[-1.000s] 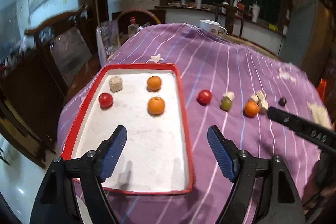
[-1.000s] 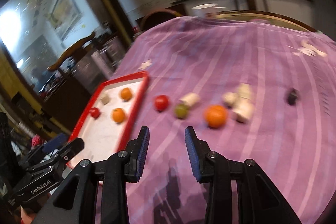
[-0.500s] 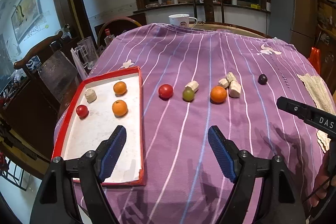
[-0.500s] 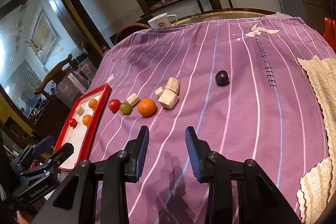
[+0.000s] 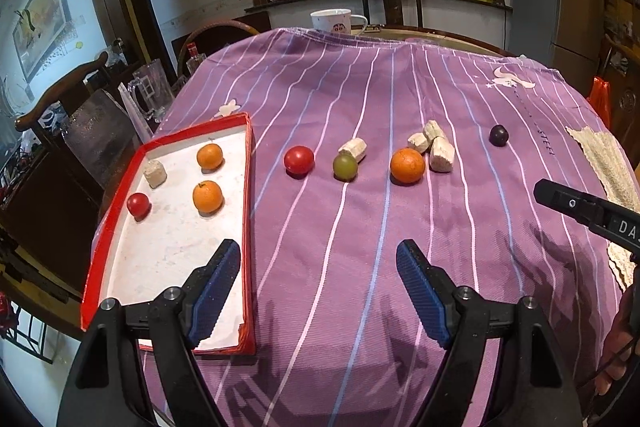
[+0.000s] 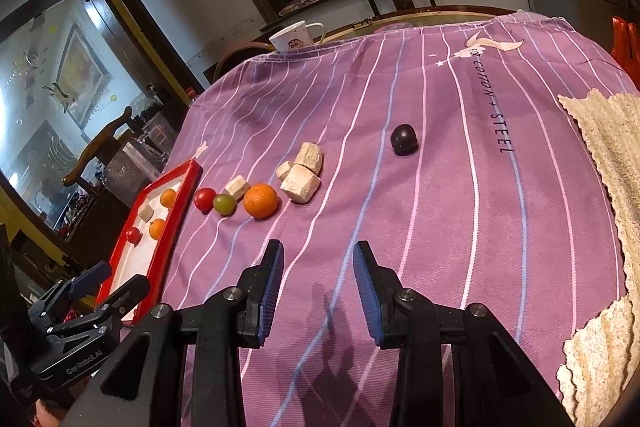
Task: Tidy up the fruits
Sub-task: 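Withdraw both open grippers from the tray back over the table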
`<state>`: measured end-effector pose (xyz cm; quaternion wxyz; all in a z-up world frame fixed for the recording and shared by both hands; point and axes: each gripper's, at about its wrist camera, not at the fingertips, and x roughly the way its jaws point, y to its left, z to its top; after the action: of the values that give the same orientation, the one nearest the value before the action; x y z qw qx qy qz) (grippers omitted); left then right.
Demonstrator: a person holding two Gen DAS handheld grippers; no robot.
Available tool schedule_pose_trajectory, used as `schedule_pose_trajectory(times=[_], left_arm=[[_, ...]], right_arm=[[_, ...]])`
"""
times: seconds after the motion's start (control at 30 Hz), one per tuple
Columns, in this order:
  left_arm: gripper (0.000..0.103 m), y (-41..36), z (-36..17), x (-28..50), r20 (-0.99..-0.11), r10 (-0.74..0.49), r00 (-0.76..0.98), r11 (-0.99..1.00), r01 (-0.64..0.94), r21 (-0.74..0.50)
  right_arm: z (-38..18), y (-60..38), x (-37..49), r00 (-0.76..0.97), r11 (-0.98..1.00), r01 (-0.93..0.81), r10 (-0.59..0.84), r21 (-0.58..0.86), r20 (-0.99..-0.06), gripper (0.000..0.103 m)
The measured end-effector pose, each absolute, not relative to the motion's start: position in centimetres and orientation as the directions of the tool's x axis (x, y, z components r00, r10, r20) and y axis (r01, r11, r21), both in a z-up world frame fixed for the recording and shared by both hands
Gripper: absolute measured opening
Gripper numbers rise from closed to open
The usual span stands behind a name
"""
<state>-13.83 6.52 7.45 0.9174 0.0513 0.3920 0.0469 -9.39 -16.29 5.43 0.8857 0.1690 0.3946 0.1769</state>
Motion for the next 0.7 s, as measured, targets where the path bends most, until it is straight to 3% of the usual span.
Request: schedule_pose_trajectory(times=[0.33, 0.7], left_arm=[[0.080, 8.4, 6.0, -11.3, -0.758, 0.054, 0.650, 0.999, -0.038, 0.038], [0.080, 6.5, 4.8, -5.2, -0.780, -0.168, 0.603, 0.985, 0.086, -0.146]], right_arm=[[5.9, -17.1, -7.7, 0.613, 0.908, -0.178, 0.403, 0.378, -0.679, 0.040], [5.3, -19.6, -1.6, 0.612, 0.954, -0.113, 0.287, 0.278, -0.737, 0.040]])
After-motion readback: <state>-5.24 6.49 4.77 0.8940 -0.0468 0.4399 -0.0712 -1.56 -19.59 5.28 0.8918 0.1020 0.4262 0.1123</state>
